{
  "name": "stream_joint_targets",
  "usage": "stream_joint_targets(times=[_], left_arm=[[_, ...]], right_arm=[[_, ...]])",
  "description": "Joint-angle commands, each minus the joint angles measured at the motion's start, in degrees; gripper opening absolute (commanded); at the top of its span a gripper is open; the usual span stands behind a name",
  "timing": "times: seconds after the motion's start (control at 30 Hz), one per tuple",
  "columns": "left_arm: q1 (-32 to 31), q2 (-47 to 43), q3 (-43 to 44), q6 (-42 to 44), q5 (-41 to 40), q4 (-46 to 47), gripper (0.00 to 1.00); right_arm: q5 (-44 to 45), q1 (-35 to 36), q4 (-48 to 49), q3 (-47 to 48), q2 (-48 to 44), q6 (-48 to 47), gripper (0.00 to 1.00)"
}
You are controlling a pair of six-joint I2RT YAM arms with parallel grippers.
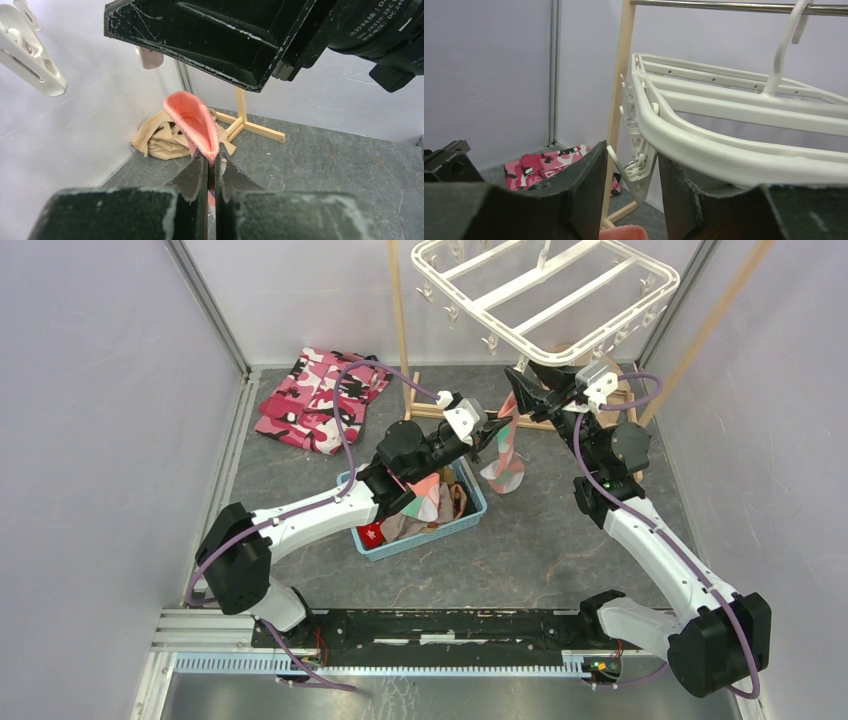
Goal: Clip the socks to the hanger
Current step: Open the clamp at the hanger.
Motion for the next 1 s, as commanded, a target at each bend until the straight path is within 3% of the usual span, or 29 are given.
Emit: stream_joint_targets(times=[0.0,0.23,0.37,0.43,0.97], left_arm=[[0.2,-0.4,0.4,-2.0,-0.5,2.8,0.02],[0.2,-0.5,0.5,-2.0,-0.5,2.8,0.02],[0.3,-0.7,0.3,-1.6,-1.1,2.6,0.02],[0.5,-1.0,0.1,-1.3,-1.3,2.4,0.02],[7.6,-2.9,0.4,1.4,5.0,2.8,0.02]], right_arm=[[-0.6,0.4,3.5,2.4,0.2,0.6,0.44],[-1.2,0.5,3.3,2.7,0.1,0.5,0.27],[-1.4,0.4,2.6,3.1,0.1,0.4,0.13],[-1.6,0.4,2.1,3.4,0.1,0.4,0.02],[1.3,0.4,-7.6,8.1,0.7,5.8,0.00]])
